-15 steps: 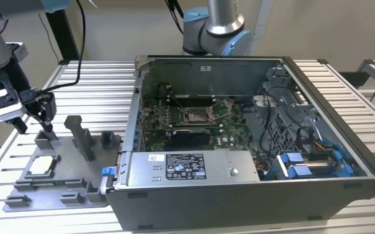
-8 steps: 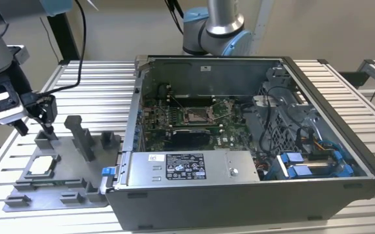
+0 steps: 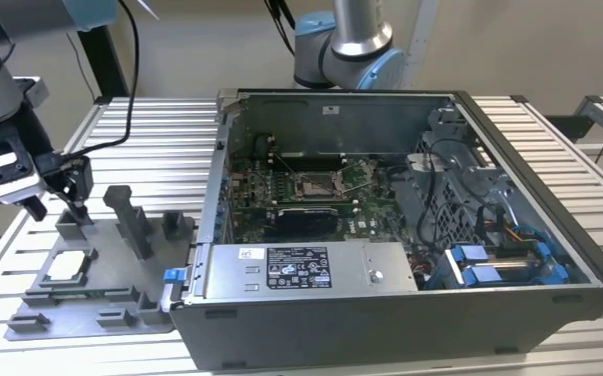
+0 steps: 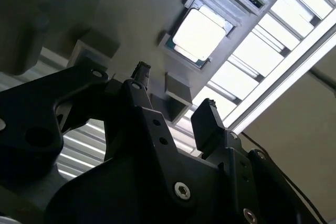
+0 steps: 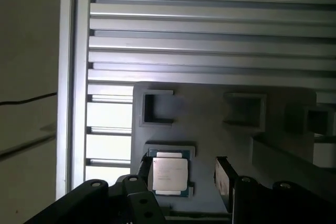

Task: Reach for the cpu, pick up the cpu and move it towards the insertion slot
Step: 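Pick up the cpu and move it towards the insertion slot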

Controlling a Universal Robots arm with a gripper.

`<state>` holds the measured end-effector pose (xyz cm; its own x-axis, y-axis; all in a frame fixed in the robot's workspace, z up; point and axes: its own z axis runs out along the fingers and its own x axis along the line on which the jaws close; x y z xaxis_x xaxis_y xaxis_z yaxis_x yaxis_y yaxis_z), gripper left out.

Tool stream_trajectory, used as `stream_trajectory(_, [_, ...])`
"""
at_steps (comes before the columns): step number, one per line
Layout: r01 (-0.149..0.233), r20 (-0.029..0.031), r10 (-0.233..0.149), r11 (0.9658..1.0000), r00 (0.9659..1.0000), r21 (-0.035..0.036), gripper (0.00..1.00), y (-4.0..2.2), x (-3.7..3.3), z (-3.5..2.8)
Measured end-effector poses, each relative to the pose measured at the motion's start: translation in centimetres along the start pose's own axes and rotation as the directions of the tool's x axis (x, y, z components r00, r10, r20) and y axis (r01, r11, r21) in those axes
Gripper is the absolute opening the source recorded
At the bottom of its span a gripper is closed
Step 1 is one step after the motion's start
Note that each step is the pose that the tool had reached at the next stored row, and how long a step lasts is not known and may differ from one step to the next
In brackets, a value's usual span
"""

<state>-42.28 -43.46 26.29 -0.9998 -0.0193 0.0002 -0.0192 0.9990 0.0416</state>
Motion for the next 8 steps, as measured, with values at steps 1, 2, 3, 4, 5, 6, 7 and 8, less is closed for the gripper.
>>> stream_trajectory(1, [0.0,0.0001,0.0,1.0,1.0,0.0,0.0,-0.04,0.0,0.06])
stream_trajectory(2, [0.0,0.0,0.0,1.0,1.0,0.0,0.0,-0.09,0.01,0.11])
stream_trajectory(3, [0.0,-0.0001,0.0,1.0,1.0,0.0,0.0,-0.16,0.01,0.16])
stream_trajectory(4, [0.0,-0.0001,0.0,1.0,1.0,0.0001,0.0,-0.22,0.01,0.21])
stream_trajectory(5, [0.0,-0.0001,0.0,1.0,1.0,0.0,0.0,-0.28,0.01,0.27])
stream_trajectory(6, [0.0,0.0001,0.0,1.0,1.0,0.0,0.0,-0.34,0.01,0.34])
stream_trajectory(7, [0.0,0.0,0.0,1.0,1.0,0.0,0.0,-0.4,0.02,0.39])
stream_trajectory(8, [0.0,0.0,0.0,1.0,1.0,0.0,0.0,-0.45,0.01,0.44])
